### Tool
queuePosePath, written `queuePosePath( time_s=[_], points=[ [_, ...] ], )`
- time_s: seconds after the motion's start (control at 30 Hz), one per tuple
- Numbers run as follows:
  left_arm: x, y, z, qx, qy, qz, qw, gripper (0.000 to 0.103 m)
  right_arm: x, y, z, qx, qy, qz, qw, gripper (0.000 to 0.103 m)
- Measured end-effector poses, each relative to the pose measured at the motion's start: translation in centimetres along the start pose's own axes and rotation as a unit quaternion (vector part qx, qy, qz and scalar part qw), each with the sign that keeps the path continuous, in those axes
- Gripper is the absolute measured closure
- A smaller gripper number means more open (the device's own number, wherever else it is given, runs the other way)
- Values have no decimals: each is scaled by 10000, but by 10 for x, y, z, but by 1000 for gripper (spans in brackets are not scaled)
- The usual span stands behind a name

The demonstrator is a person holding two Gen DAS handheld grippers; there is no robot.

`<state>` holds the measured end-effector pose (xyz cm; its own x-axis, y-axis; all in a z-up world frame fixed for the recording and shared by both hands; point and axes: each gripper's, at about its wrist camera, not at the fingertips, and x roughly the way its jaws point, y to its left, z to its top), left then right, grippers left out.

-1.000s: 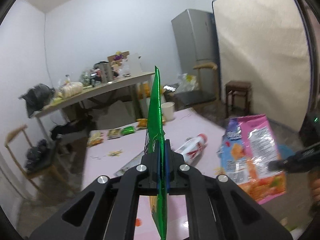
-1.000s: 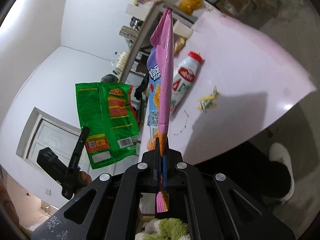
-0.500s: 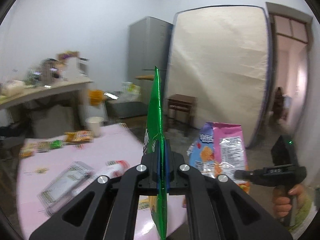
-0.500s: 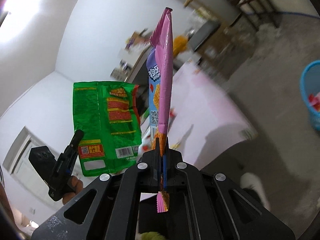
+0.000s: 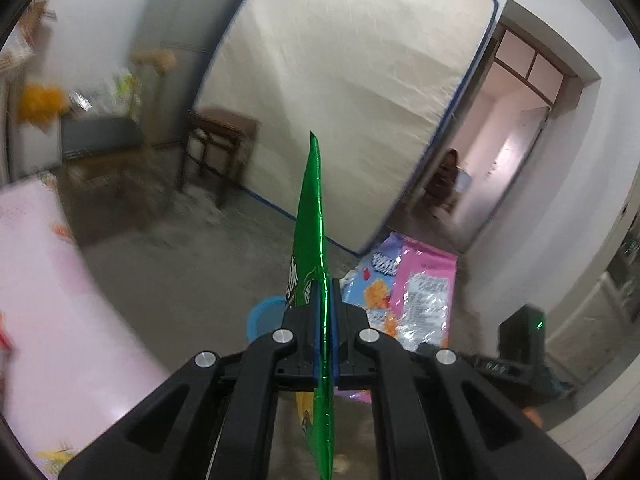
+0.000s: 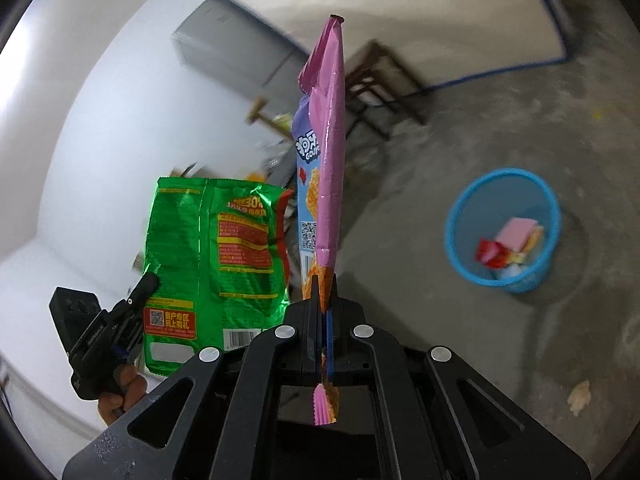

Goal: Collect trash
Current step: 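Carry both bags to the wastebasket and release them into it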

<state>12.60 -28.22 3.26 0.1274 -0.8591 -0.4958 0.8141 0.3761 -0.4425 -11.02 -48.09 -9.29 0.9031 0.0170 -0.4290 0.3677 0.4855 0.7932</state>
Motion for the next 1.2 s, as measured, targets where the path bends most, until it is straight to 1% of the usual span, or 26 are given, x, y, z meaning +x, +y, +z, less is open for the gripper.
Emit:
queuePosePath(
  time_s=[0.03,0.07,0.13,0.2,0.23,0.3,0.33,0.4,0.47,0.57,0.63,0.73,0.77,0.8,0.83,0.87,0.9,0.93,0.97,1.0,1.1,1.17,1.2],
  points=[
    [11,1,0,-63,87,-52,9999,100,-1,-9,0,114,-11,-47,9999,103],
    [36,2,2,-171,260,-128,9994,100,1,-21,1,277,-15,-99,9996,103],
    [69,4,4,-265,473,-119,9985,100,5,-42,3,565,6,-153,9983,103],
    [95,7,2,-354,654,-98,9972,100,17,-63,5,892,66,-222,9957,103],
    [113,9,2,-451,750,-110,9961,100,25,-74,8,1064,104,-221,9940,103],
    [137,15,-2,-630,867,-132,9941,100,40,-95,16,1360,151,-298,9902,103],
    [157,19,-3,-738,993,-149,9922,99,47,-106,17,1482,183,-313,9883,103],
    [184,25,-8,-764,1178,-1,9901,99,58,-124,19,1743,246,-379,9836,103],
    [204,30,-15,-755,1314,165,9883,99,73,-141,22,1913,336,-424,9800,103],
    [225,34,-21,-814,1399,316,9863,99,97,-167,28,2157,417,-599,9737,103],
    [232,37,-25,-834,1404,379,9859,99,114,-183,29,2469,525,-511,9663,102],
    [238,41,-28,-830,1434,494,9849,99,145,-205,30,2767,701,-422,9575,96],
    [241,43,-30,-860,1451,529,9842,99,149,-207,30,2824,766,-399,9554,89],
    [242,45,-31,-888,1464,555,9837,99,159,-215,30,2931,848,-429,9513,73],
    [246,48,-32,-940,1486,588,9827,99,166,-223,29,3020,876,-498,9480,64],
    [246,48,-33,-979,1482,598,9823,99,166,-226,29,3041,878,-547,9470,50],
    [248,50,-33,-1010,1479,602,9820,99,166,-230,29,3061,827,-723,9456,47],
    [252,52,-34,-1052,1494,600,9813,99,164,-234,30,3052,776,-836,9454,47],
    [255,53,-34,-1079,1504,596,9809,99,157,-236,31,3057,728,-896,9451,44],
    [259,55,-35,-1119,1512,574,9805,99,152,-238,31,3083,669,-919,9445,40],
    [266,53,-37,-1232,1530,497,9793,99,118,-239,30,3117,324,-814,9461,39],
    [278,54,-37,-1414,1485,334,9782,99,99,-243,27,3065,154,-852,9479,38],
    [284,56,-38,-1601,1415,217,9767,98,87,-245,24,3061,71,-845,9482,38]
  ],
)
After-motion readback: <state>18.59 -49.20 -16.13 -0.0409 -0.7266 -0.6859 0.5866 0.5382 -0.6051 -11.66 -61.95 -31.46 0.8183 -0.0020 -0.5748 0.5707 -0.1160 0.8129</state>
